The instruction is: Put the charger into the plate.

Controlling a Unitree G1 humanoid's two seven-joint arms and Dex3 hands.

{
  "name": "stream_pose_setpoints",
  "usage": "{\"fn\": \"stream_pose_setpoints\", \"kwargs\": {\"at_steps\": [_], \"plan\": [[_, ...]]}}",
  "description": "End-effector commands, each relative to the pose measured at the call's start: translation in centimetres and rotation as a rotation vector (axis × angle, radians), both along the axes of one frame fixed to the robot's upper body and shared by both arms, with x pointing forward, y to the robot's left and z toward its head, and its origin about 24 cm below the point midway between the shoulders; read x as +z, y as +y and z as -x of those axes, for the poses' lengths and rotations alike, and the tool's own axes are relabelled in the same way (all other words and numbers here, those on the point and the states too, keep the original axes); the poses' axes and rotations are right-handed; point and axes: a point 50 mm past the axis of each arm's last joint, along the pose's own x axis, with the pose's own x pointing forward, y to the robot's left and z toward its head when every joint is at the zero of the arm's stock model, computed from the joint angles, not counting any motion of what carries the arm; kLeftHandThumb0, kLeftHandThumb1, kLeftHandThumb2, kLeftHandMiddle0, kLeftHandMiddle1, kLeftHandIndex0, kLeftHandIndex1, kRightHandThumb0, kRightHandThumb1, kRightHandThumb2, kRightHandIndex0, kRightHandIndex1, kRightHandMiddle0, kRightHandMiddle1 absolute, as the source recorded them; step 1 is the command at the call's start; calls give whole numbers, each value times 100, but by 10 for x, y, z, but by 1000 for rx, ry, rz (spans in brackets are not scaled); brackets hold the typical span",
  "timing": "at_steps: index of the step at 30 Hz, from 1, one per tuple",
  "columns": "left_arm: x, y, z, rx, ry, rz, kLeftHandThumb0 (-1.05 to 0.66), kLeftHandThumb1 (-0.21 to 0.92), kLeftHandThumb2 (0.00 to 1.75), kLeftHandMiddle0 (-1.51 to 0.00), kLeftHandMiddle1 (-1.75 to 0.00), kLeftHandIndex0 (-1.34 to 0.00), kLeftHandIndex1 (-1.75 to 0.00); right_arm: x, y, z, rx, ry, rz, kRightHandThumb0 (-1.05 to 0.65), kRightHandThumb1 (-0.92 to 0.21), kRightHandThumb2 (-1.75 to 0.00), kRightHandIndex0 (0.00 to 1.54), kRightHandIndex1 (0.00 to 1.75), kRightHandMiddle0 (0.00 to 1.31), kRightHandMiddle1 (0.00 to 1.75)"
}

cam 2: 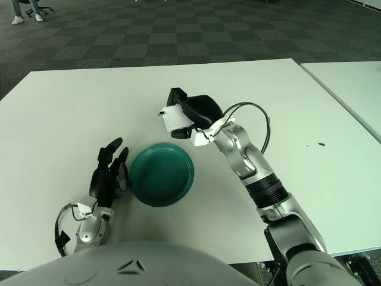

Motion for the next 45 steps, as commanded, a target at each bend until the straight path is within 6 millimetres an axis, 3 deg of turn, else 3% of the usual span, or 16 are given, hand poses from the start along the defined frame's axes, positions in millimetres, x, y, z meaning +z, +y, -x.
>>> {"fn": "stream_pose_setpoints", "kwargs": {"at_steps": [1,12,19,24,34,45], "plan": [[-12,1,6,-4,76,-12,-95,92,96,-40,0,-5,-84,-5,10,13,44,17,11,-40,-63,-92,77,175,38,175],[-10,0,6,0,65,-39,-97,92,96,-35,0,-2,-83,-6,22,50,188,33,43,-40,-62,-93,82,175,39,175],[-8,-2,6,-4,50,-28,-96,92,95,-31,0,0,-77,-9,24,56,239,11,127,-41,-57,-99,85,175,42,175],[-7,-3,6,-3,36,-24,-92,92,93,-35,-2,0,-73,-28,32,63,284,34,172,-42,-52,-106,95,175,46,175],[-5,-3,7,-14,48,-37,-94,92,97,-36,-2,0,-68,-40,36,66,333,11,177,-45,-43,-118,104,175,53,175],[-8,-2,6,-20,73,-37,-91,92,97,-36,-1,0,-73,-49,37,68,327,44,199,-45,-42,-119,106,175,54,175]]}}
